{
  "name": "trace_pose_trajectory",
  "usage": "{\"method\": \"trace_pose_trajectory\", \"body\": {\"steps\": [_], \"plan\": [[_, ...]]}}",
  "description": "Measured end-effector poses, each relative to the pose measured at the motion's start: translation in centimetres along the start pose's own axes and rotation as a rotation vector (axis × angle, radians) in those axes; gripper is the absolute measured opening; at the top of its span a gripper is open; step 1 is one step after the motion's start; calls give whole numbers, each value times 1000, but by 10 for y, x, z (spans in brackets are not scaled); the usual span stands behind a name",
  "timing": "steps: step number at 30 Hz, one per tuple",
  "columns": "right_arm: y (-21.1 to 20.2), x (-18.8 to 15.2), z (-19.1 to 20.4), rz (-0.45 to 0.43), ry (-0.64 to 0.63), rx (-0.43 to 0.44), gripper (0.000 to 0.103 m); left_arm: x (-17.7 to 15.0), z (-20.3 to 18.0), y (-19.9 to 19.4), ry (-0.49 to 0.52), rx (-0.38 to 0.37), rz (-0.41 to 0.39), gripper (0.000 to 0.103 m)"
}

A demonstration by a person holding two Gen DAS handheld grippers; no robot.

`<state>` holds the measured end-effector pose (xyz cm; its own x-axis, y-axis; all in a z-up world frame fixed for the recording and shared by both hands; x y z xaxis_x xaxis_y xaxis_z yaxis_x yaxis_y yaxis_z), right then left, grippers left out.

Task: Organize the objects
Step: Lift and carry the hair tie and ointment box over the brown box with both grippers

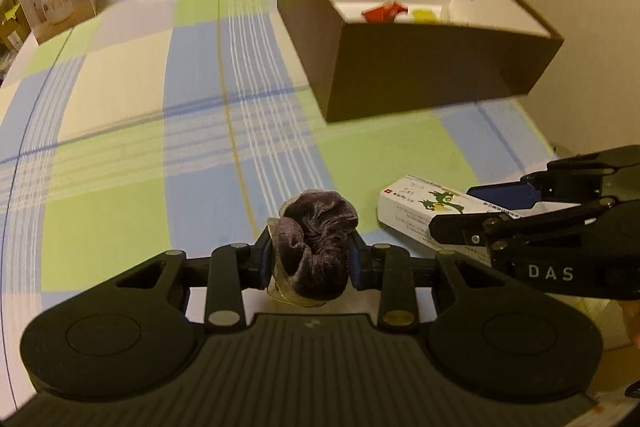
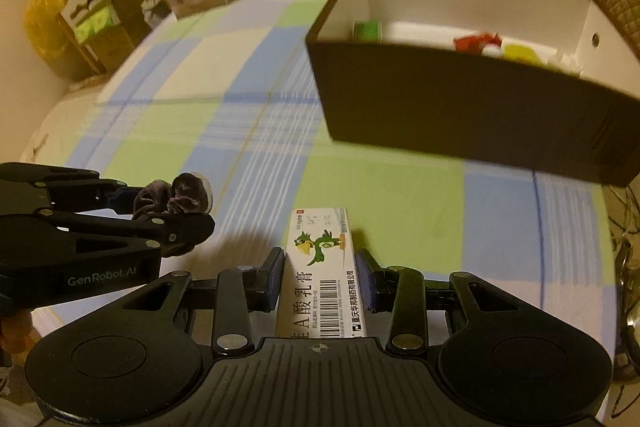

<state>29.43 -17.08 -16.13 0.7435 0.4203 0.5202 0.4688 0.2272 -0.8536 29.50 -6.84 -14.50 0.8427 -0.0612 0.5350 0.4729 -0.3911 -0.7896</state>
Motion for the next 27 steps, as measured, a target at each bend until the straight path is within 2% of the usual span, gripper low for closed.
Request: {"method": "trace_pose_trajectory", "body": {"steps": [17,27], "plan": [[-62,55,-47,-178,59,42,35,67,-39,-13,53,-9,-92,30],[-69,94,-87,-247,109,15,35,116,-55,-1,83,-5,-124,30]]}}
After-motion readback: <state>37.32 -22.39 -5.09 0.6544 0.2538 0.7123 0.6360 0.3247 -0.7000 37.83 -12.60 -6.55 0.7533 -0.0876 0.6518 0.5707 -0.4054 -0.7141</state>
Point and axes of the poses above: each gripper's, at about its wrist camera, not at the fingertips, and y roughly the way its jaws point, z to its left, x to its top, the point moved 8 cm from there along y, roughly the way its jaws point, and after that the axes turned 15 degrees about -x, right-handed, at the moved point
